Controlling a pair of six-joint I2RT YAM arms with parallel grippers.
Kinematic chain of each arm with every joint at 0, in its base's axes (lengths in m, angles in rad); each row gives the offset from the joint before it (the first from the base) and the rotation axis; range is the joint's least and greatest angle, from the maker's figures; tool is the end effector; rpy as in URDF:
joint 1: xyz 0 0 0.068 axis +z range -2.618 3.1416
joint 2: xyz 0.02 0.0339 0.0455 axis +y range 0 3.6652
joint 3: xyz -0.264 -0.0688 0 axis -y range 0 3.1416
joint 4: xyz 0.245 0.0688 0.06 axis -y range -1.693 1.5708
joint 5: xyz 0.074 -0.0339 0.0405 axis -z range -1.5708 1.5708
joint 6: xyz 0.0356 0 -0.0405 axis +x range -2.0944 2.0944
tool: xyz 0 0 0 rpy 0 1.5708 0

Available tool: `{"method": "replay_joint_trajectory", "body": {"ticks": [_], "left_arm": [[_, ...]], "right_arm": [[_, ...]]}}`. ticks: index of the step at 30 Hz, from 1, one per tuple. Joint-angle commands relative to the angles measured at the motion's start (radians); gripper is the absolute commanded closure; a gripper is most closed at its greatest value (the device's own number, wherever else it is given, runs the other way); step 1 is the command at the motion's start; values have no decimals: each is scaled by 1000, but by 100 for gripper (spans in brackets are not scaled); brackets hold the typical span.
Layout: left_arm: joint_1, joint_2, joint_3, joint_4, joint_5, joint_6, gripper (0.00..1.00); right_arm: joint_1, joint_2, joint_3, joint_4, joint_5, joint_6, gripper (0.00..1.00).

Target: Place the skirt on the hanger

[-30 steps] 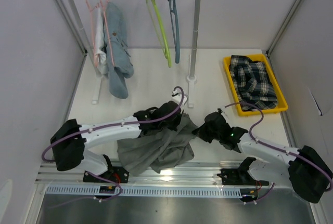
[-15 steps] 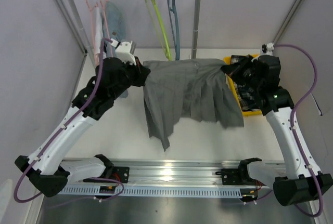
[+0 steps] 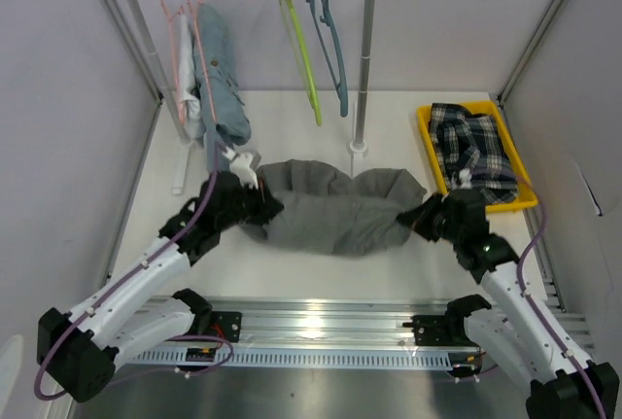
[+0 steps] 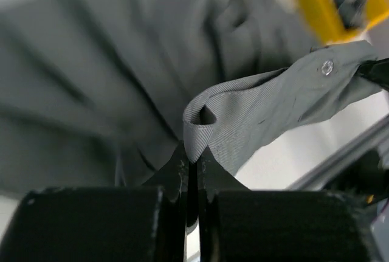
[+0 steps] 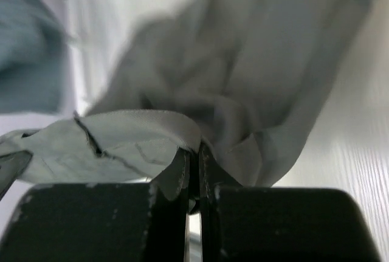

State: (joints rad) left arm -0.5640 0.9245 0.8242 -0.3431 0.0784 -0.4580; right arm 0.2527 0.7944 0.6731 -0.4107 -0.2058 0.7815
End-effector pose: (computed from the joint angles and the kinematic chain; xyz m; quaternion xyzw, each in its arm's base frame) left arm 0.1757 -0.1145 0.3124 0.0657 0.8423 -0.2900 0.4495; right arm 0.1718 0.0519 0.2765 0.1765 0.8468 0.3216 0.3851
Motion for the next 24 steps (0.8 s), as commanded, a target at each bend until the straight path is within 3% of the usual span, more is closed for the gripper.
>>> {"method": "replay_joint_trajectory", "body": {"ticks": [1, 3, 5, 6, 7, 9, 12, 13, 16, 20, 24], "left_arm": [[1, -27, -274, 180, 104, -163, 100], [-13, -12, -363, 270, 130, -203, 99], [-28, -6, -427, 311, 129, -212, 92], [-33, -6, -436, 335, 129, -212, 88], [-36, -7, -439, 337, 126, -211, 77], [-42, -29, -436, 331, 132, -193, 69], [-43, -102, -402, 276, 121, -156, 52], [-42, -121, -375, 257, 115, -147, 44], [-43, -180, -295, 167, 100, -107, 39], [-42, -216, -188, 37, 49, -61, 38], [-42, -213, -25, 12, 18, -35, 37]], "right_arm": [[129, -113, -223, 98, 106, 166, 99], [202, -164, -332, 101, 193, 218, 88], [282, -184, -365, 81, 250, 265, 75], [301, -184, -363, 73, 282, 271, 63], [327, -184, -357, 53, 296, 272, 58], [345, -173, -323, 18, 325, 272, 47], [372, -179, -268, -51, 379, 265, 37], [373, -181, -256, -72, 387, 262, 35], [381, -182, -207, -108, 401, 249, 30], [384, -167, -144, -155, 436, 225, 27], [385, -152, -80, -188, 476, 176, 26]]}}
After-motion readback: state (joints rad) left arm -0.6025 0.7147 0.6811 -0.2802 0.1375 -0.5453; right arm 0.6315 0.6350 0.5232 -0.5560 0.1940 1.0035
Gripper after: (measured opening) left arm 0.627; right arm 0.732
